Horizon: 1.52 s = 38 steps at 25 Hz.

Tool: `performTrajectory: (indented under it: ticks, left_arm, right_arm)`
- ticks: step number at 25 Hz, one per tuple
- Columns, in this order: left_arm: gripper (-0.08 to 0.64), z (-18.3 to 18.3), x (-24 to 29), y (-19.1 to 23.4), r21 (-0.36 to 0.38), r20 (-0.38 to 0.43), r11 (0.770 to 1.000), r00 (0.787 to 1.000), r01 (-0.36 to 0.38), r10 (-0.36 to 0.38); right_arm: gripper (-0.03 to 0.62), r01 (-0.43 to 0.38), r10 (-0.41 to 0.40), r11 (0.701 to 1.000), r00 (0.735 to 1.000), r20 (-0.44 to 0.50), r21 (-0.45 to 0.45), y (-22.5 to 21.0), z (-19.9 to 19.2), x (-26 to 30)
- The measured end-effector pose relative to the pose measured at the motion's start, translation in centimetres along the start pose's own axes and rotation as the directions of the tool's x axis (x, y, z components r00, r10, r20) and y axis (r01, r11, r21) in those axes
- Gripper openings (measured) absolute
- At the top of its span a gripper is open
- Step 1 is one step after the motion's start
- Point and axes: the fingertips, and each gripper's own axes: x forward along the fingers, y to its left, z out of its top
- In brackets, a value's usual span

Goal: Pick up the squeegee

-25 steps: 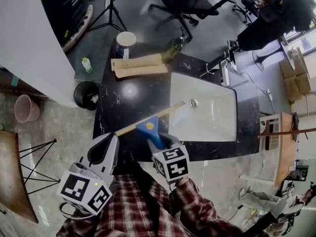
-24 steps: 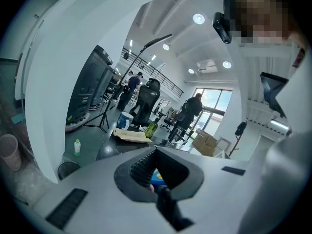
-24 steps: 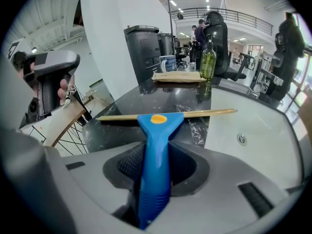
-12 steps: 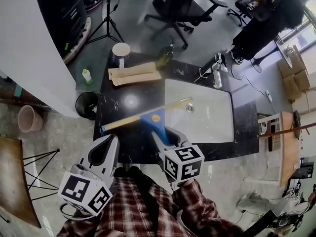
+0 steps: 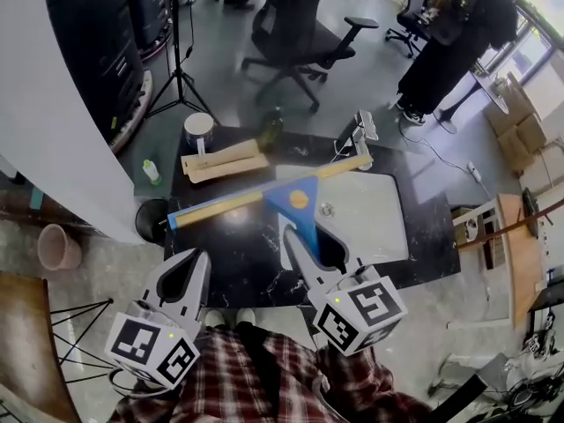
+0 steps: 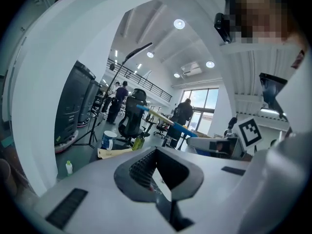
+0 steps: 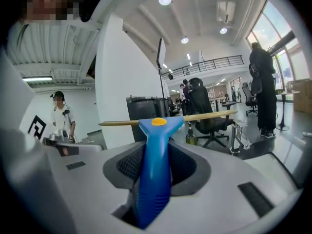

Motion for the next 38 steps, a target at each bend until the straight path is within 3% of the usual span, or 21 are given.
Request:
performTrajectory:
  ticks: [4, 10, 38]
  left_arm:
    - [0.009, 1.1, 0.9, -0.6, 0.03, 0.02, 0.999, 0.999, 0.025, -0.025]
    - [0.009, 2.5, 2.2, -1.8, 0.066, 0.042, 0.997, 0.998, 0.049, -0.052]
    - [0.009, 2.7, 3.1, -2.8, 0.077, 0.044, 0.995, 0.997, 0.056, -0.059]
  right_arm:
    - [0.138, -0.013, 0.016, 1.0, 0.996, 0.088, -0.025, 0.7, 2.9, -1.8]
    - [0.138, -0.028, 0.029, 1.0, 0.989, 0.145, -0.009, 0.4, 4.2, -3.5]
    - [0.138, -0.061, 0.061, 0.998, 0.989, 0.131, -0.004, 0.3, 3.6, -2.3]
